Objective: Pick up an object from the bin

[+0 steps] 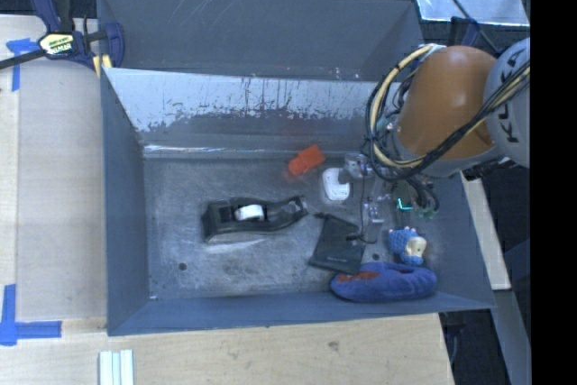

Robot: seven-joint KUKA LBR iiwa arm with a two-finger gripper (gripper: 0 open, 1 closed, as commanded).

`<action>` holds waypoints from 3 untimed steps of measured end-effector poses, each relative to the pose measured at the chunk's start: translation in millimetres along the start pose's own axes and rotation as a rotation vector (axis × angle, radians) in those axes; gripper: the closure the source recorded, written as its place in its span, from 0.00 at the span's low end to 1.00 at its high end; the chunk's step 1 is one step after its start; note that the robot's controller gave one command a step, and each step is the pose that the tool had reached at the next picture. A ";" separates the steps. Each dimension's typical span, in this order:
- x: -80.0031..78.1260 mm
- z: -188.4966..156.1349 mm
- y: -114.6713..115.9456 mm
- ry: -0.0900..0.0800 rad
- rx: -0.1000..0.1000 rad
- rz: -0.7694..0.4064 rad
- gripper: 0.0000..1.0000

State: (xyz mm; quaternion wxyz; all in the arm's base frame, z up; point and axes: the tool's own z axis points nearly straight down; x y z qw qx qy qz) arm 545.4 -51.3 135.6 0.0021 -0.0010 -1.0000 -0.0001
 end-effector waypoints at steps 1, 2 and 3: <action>49.1 63.7 8.5 -0.025 0.001 0.079 0.00; 51.1 64.2 8.7 -0.016 0.001 0.074 1.00; 39.6 -92.7 6.0 -0.017 0.001 0.077 1.00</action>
Offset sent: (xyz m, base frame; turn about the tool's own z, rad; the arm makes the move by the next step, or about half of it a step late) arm -0.0541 0.0093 -0.0656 0.0750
